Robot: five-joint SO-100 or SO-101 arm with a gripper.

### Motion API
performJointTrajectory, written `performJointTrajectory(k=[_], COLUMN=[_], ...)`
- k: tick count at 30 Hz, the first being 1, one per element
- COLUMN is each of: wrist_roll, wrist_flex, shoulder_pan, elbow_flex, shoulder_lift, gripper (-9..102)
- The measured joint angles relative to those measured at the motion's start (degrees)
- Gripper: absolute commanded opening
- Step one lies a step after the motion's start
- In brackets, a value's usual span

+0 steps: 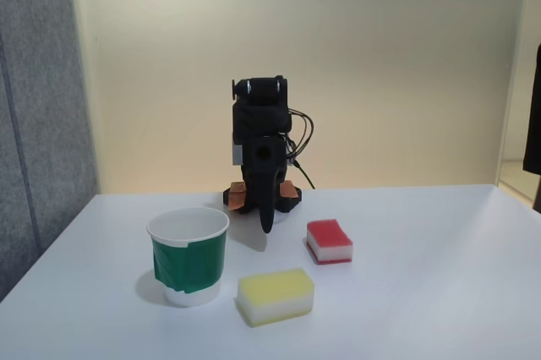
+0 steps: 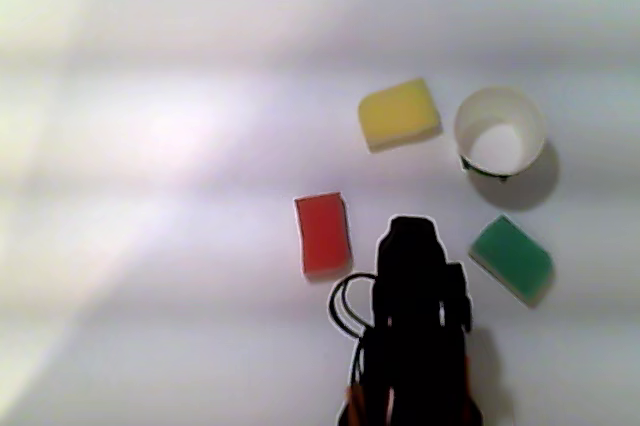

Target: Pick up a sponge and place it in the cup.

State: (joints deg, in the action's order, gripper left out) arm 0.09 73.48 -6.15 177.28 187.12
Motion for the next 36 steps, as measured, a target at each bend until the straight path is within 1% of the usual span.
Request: performJointTrajectory(k=[2, 4, 9, 13, 16, 18, 23, 26, 33, 36], wrist_roll=[0.00, 0.00, 0.00, 0.00, 0.00, 0.09, 0.35, 0.18, -0.79, -0.79], wrist_flex=[0.09, 0.88, 1.05, 1.23, 2.11, 3.25, 2.99, 0.97, -6.59, -7.21], shoulder_pan=[-0.18, -2.64, -3.52, -2.37, -0.88, -1.32, 0.88, 1.76, 4.22, 6.59], elbow_flex=[-0.62, -2.37, -2.90, -3.16, -6.15, -7.56, -11.43, -14.94, -22.32, -26.02], shoulder_lift=[0.00, 0.00, 0.00, -0.26, -1.49, -3.52, -10.02, -15.03, -30.50, -35.33], gripper=[0, 0, 0, 0, 0, 0, 0, 0, 0, 0])
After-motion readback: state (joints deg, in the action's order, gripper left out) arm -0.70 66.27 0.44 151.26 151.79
